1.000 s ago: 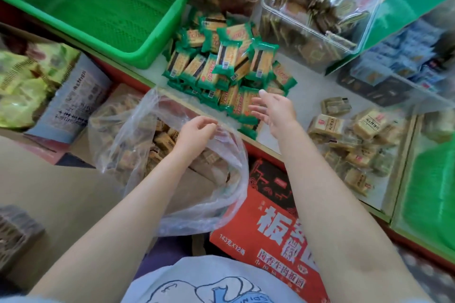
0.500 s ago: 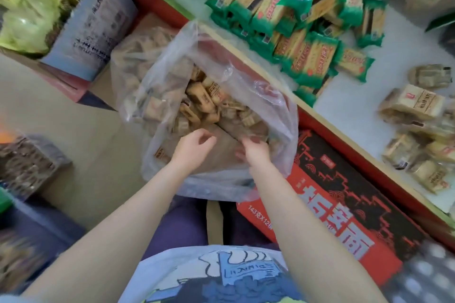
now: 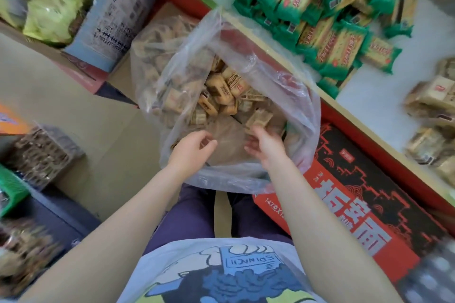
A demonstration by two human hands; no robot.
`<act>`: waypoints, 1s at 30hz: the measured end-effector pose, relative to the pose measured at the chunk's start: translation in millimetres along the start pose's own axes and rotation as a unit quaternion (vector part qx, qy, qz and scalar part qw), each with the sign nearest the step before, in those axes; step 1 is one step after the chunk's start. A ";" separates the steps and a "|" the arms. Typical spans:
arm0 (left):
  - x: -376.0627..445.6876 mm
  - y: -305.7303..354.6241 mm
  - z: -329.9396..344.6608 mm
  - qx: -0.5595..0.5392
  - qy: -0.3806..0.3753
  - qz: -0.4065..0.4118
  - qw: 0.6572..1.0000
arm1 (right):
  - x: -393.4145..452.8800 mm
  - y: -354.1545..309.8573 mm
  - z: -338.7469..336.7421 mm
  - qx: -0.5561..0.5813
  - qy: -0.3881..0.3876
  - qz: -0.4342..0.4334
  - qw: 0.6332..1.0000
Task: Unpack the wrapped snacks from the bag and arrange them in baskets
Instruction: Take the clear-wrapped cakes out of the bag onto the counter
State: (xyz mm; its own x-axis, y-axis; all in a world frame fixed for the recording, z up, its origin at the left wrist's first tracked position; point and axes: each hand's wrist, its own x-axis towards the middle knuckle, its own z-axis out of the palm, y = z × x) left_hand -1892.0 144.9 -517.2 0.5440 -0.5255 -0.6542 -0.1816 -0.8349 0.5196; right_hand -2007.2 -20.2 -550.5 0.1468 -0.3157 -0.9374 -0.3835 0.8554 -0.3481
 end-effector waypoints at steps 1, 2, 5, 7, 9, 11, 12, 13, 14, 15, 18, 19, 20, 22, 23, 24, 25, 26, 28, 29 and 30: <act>-3.3 8.1 -3.4 -0.032 0.007 -0.002 0.999 | -13.7 3.4 -6.5 -0.051 -0.024 -0.014 0.998; -7.0 17.4 -7.1 -0.076 0.008 -0.009 0.997 | -27.0 4.5 -15.2 -0.108 -0.036 -0.040 0.993; -17.9 55.1 -19.5 -0.203 -0.042 -0.011 0.978 | -71.4 -11.9 -44.2 -0.140 -0.073 -0.135 0.978; -24.5 86.1 -25.8 -0.218 -0.101 0.010 0.971 | -99.2 -32.3 -65.3 -0.078 -0.126 -0.164 0.975; -36.7 125.8 -25.6 -0.220 -0.171 0.046 0.959 | -123.4 -53.4 -86.9 -0.029 -0.149 -0.175 0.973; -50.8 169.7 -13.8 -0.226 -0.216 0.084 0.946 | -144.0 -72.7 -110.7 0.011 -0.138 -0.199 0.970; -57.4 191.5 -5.3 -0.228 -0.224 0.098 0.942 | -152.1 -80.8 -124.1 0.037 -0.130 -0.212 0.968; -62.2 212.7 5.4 -0.232 -0.226 0.110 0.940 | -158.8 -87.0 -138.6 0.071 -0.125 -0.224 0.964; -65.3 232.1 17.1 -0.231 -0.223 0.120 0.940 | -164.0 -91.0 -154.5 0.106 -0.123 -0.234 0.959; -66.7 250.2 30.2 -0.227 -0.217 0.124 0.941 | -168.8 -93.0 -170.8 0.139 -0.124 -0.245 0.951; -65.9 294.0 71.3 -0.239 -0.203 0.110 0.943 | -174.9 -87.0 -220.1 0.125 -0.100 -0.265 0.951; -66.2 305.2 84.4 -0.245 -0.202 0.111 0.942 | -173.8 -82.4 -235.6 0.087 -0.079 -0.261 0.958; -66.5 316.3 99.9 -0.238 -0.199 0.120 0.943 | -172.4 -78.9 -254.0 0.055 -0.047 -0.254 0.964; -56.9 322.0 118.9 -0.130 -0.149 0.165 0.966 | -166.6 -78.7 -277.9 0.024 0.036 -0.227 0.973; -49.5 323.7 130.5 -0.022 -0.115 0.196 0.974 | -161.8 -80.8 -294.6 0.025 0.081 -0.211 0.974; -41.4 321.9 139.1 0.092 -0.083 0.221 0.967 | -157.4 -84.9 -309.4 0.026 0.113 -0.198 0.973; -33.2 317.3 145.6 0.192 -0.059 0.237 0.951 | -151.7 -90.2 -322.0 0.031 0.132 -0.190 0.972; -25.2 310.9 150.9 0.266 -0.044 0.243 0.932 | -145.1 -96.4 -332.8 0.046 0.141 -0.191 0.970; -13.5 294.6 158.1 0.361 -0.038 0.242 0.900 | -133.5 -113.4 -347.3 0.100 0.143 -0.217 0.961; -10.6 286.2 160.6 0.385 -0.041 0.243 0.890 | -127.4 -122.2 -351.4 0.139 0.135 -0.235 0.952; -9.9 279.2 162.4 0.396 -0.046 0.244 0.884 | -122.0 -130.3 -353.7 0.179 0.127 -0.250 0.943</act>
State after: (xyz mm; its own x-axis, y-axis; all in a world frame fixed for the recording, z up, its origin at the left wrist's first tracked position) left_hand -2081.1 -109.6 -454.9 0.1790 -0.8356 -0.5193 -0.9128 -0.3380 0.2293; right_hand -2297.6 -238.4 -392.4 -0.0138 -0.7654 -0.6434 0.0148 0.6433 -0.7655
